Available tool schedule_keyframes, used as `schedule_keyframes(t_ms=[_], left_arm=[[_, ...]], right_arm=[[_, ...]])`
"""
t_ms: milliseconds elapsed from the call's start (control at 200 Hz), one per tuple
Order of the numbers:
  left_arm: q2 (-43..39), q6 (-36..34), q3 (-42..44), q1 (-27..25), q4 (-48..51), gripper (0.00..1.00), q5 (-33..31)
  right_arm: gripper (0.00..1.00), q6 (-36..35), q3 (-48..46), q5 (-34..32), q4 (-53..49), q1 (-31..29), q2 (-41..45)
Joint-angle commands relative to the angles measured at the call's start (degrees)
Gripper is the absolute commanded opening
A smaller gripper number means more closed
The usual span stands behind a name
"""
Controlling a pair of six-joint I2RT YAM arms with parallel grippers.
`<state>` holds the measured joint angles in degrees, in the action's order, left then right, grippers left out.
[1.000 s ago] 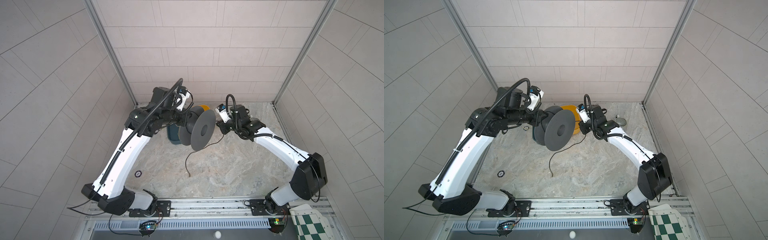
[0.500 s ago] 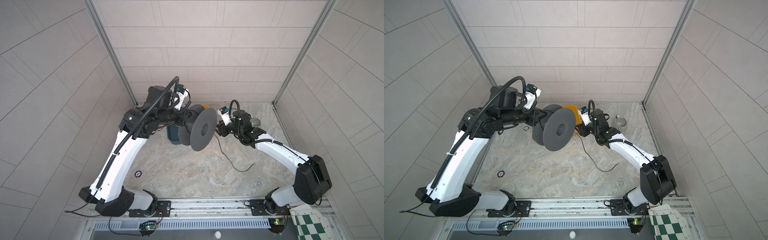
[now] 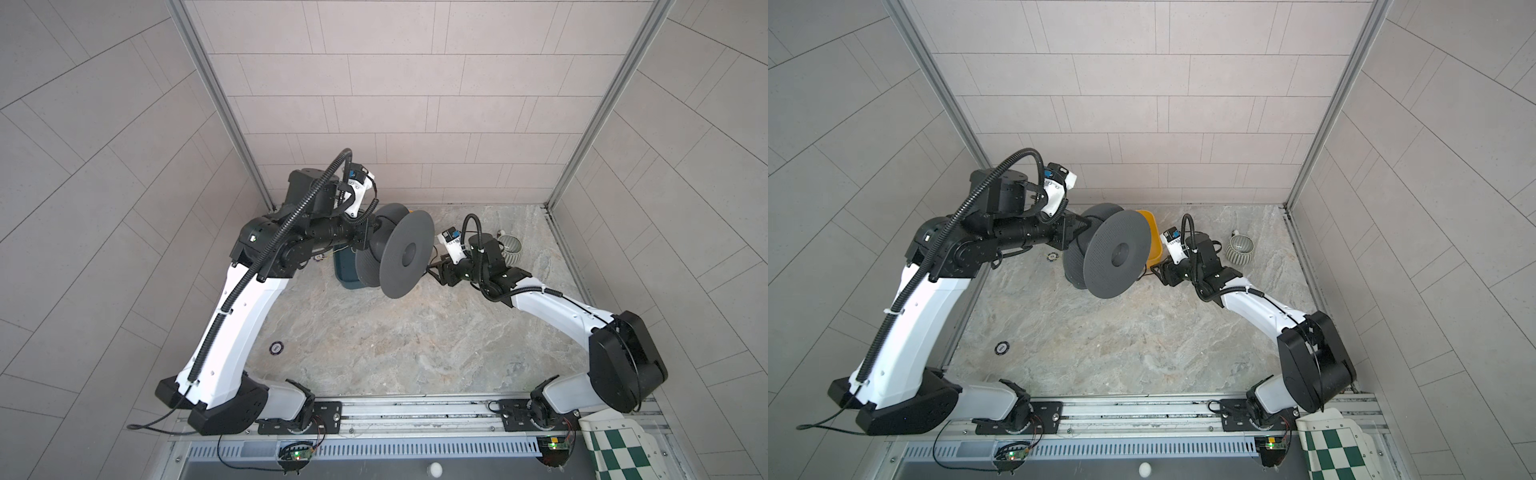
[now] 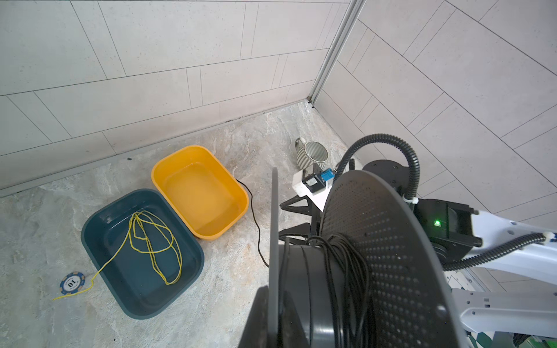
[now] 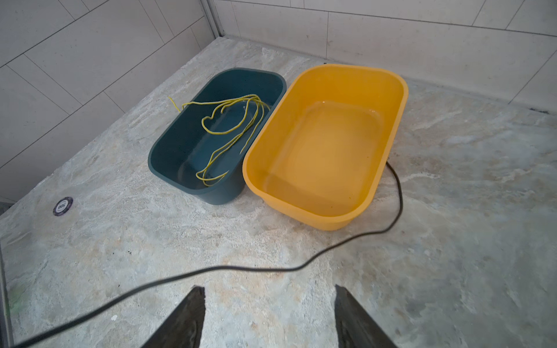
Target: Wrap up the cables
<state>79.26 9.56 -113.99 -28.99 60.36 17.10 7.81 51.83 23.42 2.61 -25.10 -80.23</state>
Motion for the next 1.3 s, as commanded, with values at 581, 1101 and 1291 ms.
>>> schedule_keyframes(t_ms=[581, 1101, 1291], left_arm=[[-5.2, 9.1, -0.3, 0.7, -12.3, 0.00, -1.0], [-6.9, 12.6, 3.2, 0.7, -16.5, 0.00, 0.6], [-7.0, 13.4, 3.5, 0.7, -17.2, 0.00, 0.9]], right_arm=[[0.71, -5.8, -22.7, -19.1, 21.5, -12.7, 13.3], [0.69, -6.6, -20.2, -25.8, 30.2, -13.7, 12.4], [0.65, -6.4, -16.8, -25.1, 33.2, -13.9, 7.9]])
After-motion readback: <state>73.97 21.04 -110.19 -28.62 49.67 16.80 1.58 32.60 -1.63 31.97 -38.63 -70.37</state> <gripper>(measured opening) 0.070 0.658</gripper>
